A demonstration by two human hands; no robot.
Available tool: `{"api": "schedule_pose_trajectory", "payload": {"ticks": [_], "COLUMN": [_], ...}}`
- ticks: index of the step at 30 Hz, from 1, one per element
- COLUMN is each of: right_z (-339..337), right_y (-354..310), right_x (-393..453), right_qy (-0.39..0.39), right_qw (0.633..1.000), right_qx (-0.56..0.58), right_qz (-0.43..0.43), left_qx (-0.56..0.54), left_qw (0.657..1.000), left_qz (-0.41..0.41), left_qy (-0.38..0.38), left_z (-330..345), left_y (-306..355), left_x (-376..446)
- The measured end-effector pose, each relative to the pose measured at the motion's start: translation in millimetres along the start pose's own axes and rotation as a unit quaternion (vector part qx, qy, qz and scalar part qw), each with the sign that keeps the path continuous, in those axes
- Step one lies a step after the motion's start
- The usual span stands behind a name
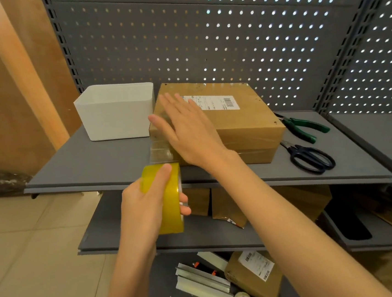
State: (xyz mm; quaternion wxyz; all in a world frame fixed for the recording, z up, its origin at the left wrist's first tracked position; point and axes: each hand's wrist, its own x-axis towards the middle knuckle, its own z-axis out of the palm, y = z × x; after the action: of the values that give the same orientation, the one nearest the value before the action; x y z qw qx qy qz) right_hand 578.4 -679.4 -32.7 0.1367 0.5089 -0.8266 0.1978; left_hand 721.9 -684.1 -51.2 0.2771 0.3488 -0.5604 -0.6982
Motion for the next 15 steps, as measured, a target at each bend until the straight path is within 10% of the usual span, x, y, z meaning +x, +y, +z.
{"api": "schedule_pose_trajectory", "payload": {"ticks": [9,15], "right_z": [-48,-33], "right_y": [89,149], "right_x": [-67,-109], "right_qy": [0.303,0.143], "right_qw": [0.914,0.882], "right_qx": [0.050,-0.009], "right_qz": [0.264,0.450], "left_qx": [-0.002,0.000], "left_qw": [1.000,1.000], "left_qz": [0.000,-0.012], "left_qy": [0.003,0.018], "left_z": [-1,0], "left_y": [-3,-4], "left_x": [-1,2]}}
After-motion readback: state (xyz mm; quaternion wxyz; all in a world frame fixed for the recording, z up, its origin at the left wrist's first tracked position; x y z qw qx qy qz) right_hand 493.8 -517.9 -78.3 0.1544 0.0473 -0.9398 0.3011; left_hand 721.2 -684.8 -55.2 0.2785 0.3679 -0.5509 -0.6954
